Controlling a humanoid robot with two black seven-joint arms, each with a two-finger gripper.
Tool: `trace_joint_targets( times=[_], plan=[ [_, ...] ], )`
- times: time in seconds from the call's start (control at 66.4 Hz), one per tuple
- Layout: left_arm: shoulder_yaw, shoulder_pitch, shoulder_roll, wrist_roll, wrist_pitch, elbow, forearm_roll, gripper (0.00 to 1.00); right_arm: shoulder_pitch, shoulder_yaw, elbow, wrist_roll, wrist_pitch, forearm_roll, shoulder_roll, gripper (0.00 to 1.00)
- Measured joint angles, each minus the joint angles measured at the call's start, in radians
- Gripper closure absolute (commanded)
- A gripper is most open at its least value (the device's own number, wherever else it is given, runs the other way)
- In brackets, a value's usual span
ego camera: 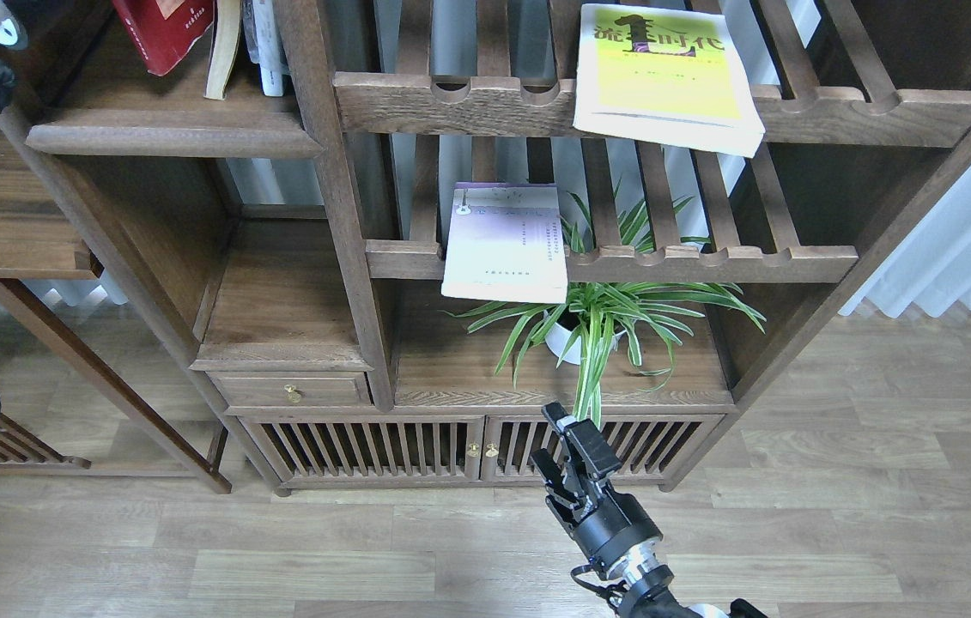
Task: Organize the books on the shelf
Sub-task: 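Push the red book upright into the upper side shelf with the left gripper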
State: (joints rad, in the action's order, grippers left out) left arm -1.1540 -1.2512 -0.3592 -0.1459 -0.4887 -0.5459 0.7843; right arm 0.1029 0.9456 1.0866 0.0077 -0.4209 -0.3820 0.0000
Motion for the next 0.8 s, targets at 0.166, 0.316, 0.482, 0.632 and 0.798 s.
trace_joint_targets(
  times=[0.166, 0.316, 0.482, 0.632, 0.798],
  plan=[
    [0.017, -0.015, -0.001, -0.001, 0.0, 0.009, 0.025, 0.96, 0.001, 0.001, 0.001, 0.0, -0.004, 0.0, 0.0, 0.01],
    [0.025, -0.015, 0.0, -0.001, 0.0, 0.009, 0.03, 0.94, 0.003, 0.008, 0.002, 0.0, -0.004, -0.001, 0.0, 0.01],
    [0.027, -0.015, 0.004, 0.0, 0.0, 0.009, 0.03, 0.89, 0.004, 0.019, 0.003, 0.0, -0.004, -0.002, 0.0, 0.01],
    [0.027, -0.014, 0.009, 0.0, 0.0, 0.01, 0.026, 0.83, 0.001, 0.019, 0.003, 0.0, -0.004, -0.002, 0.0, 0.01],
    [0.022, -0.014, 0.009, 0.0, 0.0, 0.012, 0.025, 0.78, -0.001, 0.019, 0.003, 0.0, -0.004, -0.002, 0.0, 0.01]
  ],
)
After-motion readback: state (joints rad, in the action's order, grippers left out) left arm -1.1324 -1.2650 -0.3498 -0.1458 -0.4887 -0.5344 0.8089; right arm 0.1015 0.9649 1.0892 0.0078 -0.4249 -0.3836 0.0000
